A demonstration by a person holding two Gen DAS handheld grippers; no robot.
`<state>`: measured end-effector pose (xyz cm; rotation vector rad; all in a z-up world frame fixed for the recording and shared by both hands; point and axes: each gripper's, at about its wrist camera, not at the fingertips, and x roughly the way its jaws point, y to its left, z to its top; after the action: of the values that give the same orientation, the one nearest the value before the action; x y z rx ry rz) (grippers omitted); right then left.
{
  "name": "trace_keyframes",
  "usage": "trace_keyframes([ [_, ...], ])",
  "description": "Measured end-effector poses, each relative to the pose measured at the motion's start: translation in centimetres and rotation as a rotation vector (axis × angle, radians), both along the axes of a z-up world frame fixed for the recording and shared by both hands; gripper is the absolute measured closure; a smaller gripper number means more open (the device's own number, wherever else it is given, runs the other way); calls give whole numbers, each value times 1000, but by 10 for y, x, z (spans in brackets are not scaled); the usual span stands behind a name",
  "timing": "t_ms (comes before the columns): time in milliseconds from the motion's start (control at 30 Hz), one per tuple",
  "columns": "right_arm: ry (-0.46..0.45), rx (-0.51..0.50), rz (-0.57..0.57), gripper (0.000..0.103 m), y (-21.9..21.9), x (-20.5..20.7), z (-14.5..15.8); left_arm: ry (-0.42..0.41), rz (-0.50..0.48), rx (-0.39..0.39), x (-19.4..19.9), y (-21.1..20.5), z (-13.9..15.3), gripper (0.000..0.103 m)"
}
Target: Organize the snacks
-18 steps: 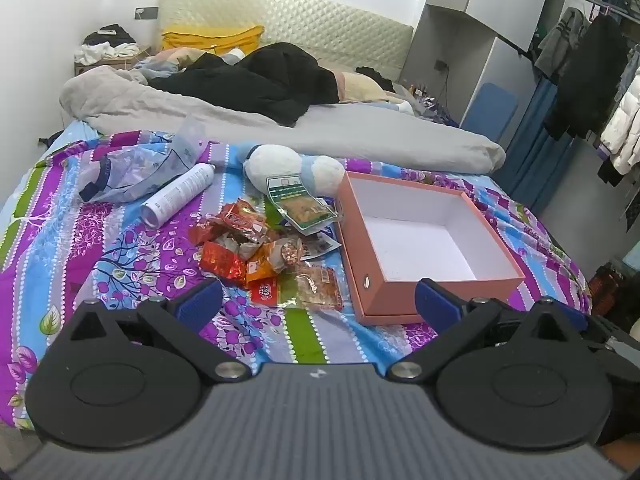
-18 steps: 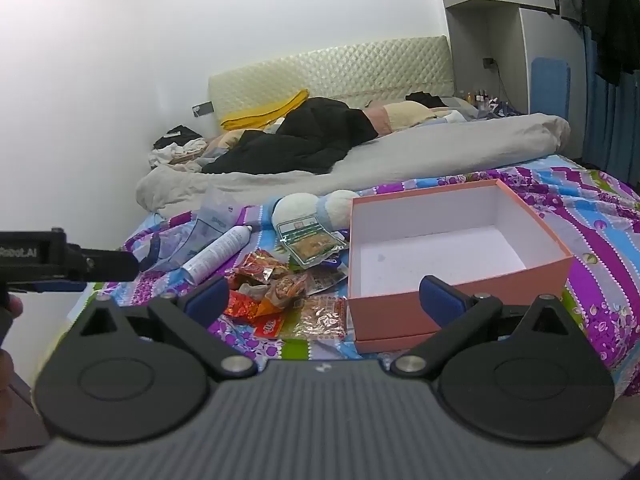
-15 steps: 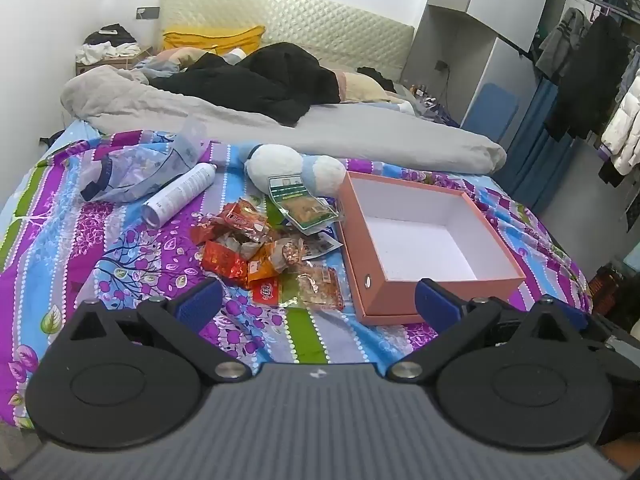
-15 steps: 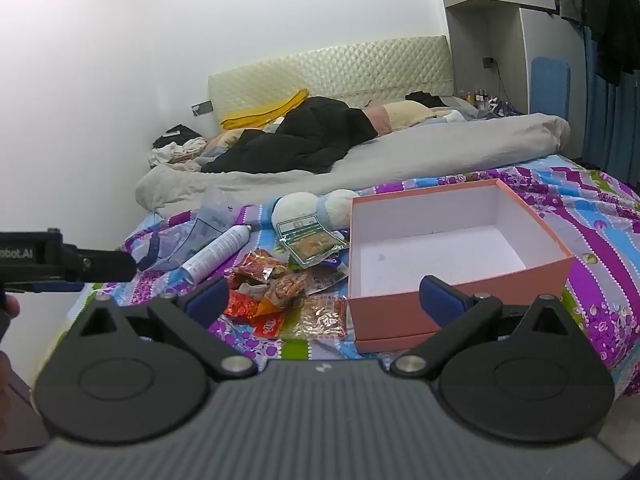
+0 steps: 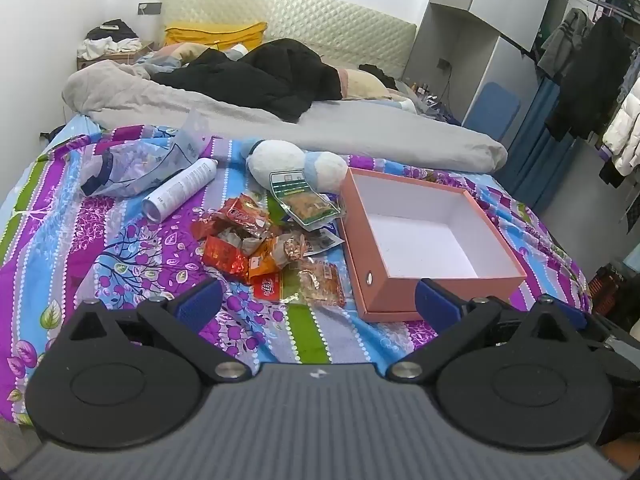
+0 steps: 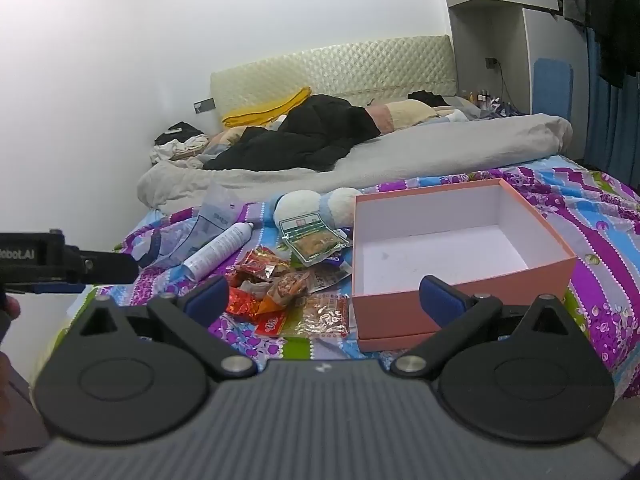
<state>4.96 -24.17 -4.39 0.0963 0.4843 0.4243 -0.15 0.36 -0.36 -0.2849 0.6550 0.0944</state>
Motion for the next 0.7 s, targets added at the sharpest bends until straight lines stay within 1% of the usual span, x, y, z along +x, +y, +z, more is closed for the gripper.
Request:
trace_keyframes([
  [700,6,-3,2,0,0,1,-4,18,-1,-5,3,1,-8,0],
])
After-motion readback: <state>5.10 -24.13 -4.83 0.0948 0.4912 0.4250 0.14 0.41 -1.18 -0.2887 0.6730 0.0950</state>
